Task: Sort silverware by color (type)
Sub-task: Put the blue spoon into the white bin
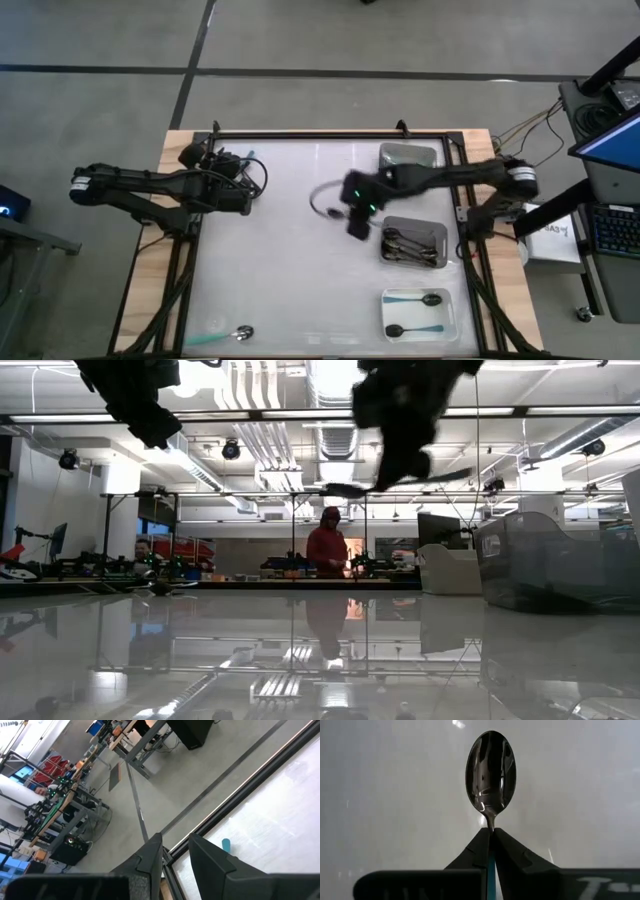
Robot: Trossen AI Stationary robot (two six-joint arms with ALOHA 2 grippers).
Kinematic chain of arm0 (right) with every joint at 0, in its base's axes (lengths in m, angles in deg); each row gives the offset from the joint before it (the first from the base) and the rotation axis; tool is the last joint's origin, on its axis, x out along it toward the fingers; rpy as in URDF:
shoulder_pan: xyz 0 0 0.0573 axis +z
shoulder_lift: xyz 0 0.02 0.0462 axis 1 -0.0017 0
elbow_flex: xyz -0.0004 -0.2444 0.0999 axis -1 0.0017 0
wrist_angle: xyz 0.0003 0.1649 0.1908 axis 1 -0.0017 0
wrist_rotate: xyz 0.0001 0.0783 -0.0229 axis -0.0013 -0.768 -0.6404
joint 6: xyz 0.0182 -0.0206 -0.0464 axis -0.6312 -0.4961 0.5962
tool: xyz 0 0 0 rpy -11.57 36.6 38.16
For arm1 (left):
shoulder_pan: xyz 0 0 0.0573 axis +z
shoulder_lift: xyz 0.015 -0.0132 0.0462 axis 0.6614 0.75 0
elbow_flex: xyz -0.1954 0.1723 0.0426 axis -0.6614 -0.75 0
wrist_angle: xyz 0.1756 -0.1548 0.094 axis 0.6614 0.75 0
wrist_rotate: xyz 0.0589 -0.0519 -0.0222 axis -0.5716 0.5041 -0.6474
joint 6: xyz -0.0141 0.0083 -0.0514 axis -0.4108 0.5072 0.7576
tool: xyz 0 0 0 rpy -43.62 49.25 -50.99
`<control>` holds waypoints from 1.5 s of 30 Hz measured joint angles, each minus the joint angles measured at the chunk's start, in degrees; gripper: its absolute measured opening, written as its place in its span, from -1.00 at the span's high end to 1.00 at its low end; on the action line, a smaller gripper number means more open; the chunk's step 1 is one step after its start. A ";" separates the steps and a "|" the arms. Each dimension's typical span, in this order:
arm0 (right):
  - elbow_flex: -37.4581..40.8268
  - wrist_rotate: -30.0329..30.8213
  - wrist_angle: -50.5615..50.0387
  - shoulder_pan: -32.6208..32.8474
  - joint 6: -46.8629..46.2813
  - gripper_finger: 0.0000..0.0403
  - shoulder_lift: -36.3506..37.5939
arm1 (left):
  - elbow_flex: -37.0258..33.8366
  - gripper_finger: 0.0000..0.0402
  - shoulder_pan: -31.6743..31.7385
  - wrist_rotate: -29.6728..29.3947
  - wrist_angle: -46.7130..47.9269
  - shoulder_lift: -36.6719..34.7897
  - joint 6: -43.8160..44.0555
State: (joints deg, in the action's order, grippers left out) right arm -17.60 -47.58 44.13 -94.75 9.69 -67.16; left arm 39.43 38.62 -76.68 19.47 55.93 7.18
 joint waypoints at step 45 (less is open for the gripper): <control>30.35 -4.38 21.93 47.24 -45.72 0.96 21.24 | 0.00 0.60 0.00 -0.47 -0.56 0.00 3.54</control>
State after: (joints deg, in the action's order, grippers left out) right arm 12.75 -51.96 66.06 -47.51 -36.03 -45.92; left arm 39.43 38.62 -77.15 18.91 55.93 10.72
